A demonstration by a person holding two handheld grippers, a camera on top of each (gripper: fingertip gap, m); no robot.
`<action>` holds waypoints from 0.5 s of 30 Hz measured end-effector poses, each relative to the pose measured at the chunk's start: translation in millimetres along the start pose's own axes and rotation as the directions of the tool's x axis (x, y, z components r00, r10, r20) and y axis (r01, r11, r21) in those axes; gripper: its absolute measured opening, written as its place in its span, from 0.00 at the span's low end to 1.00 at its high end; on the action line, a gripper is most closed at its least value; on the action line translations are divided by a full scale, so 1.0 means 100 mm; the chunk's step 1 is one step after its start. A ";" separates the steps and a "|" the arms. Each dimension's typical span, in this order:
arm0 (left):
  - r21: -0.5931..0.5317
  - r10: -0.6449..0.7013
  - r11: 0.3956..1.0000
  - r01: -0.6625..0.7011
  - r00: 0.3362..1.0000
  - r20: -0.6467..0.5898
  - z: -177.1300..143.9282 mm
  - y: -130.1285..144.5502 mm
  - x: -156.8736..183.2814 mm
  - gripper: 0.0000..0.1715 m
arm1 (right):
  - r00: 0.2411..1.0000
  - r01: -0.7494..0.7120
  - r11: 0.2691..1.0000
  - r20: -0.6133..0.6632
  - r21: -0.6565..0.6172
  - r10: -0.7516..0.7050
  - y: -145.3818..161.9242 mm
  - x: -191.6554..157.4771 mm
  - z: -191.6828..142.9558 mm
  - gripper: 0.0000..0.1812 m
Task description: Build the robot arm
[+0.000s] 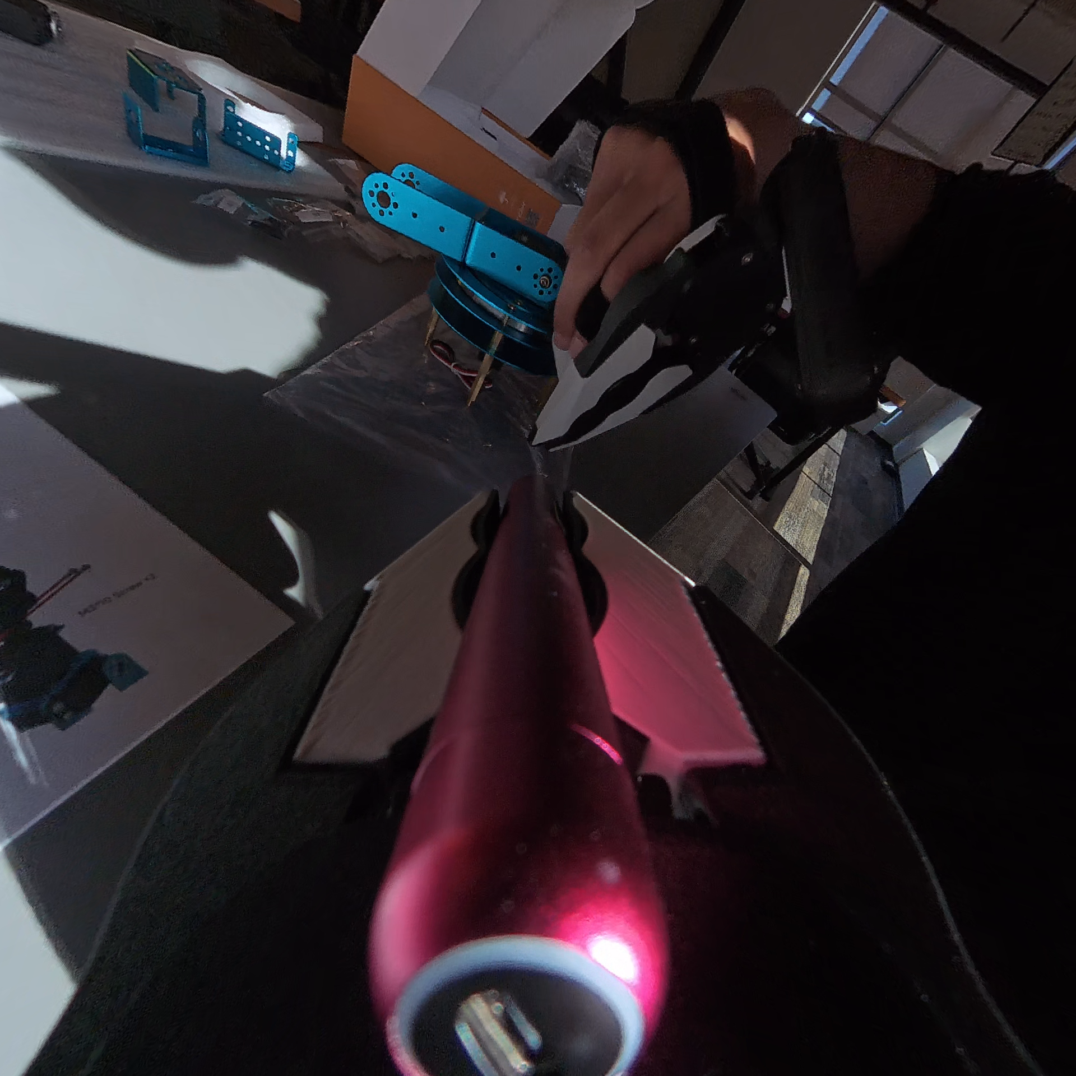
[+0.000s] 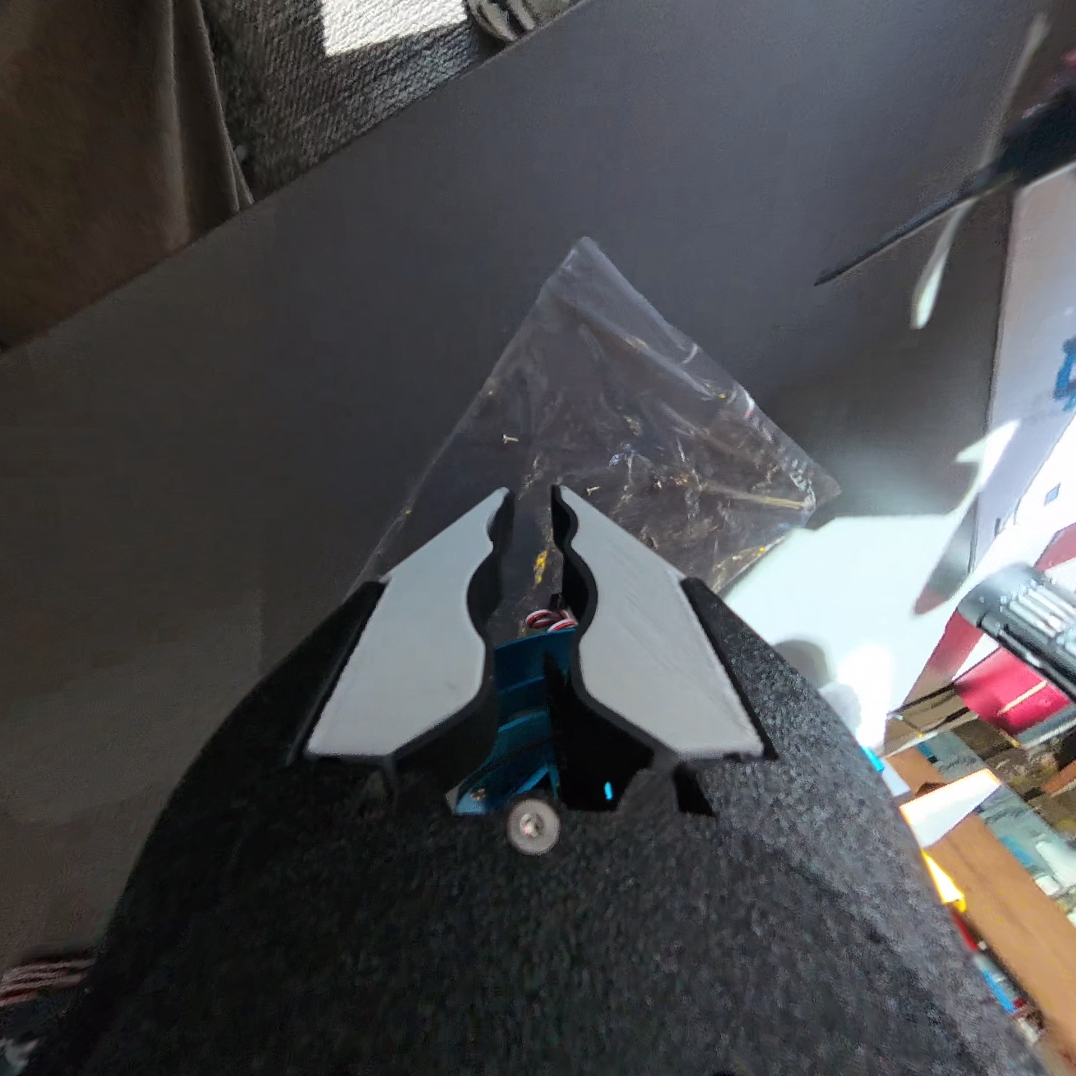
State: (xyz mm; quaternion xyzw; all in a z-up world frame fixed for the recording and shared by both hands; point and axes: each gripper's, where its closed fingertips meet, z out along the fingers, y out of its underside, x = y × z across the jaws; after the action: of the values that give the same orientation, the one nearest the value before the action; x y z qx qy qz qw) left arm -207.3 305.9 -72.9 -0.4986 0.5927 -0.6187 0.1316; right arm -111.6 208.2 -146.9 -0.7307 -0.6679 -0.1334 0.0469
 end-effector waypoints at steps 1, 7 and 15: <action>0.006 0.000 1.000 0.000 1.000 0.013 -0.05 0.02 0.02 0.11 | 0.999 0.029 1.000 0.019 -0.008 -0.029 0.00 0.00 0.02 0.07; 0.026 0.001 1.000 -0.003 0.998 0.068 -0.28 0.12 0.08 0.11 | 0.979 0.165 0.986 0.119 -0.003 -0.164 -0.10 -0.11 0.12 0.07; 0.020 0.002 1.000 -0.004 0.998 0.063 -0.30 0.13 0.10 0.11 | 0.981 0.151 0.988 0.120 0.026 -0.153 -0.17 -0.12 0.07 0.05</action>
State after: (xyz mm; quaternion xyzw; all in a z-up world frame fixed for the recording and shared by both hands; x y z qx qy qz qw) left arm -240.8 313.5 -73.8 -0.5154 0.5827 -0.6086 0.1562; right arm -128.3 200.3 -158.8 -0.6837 -0.7247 -0.0862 0.0021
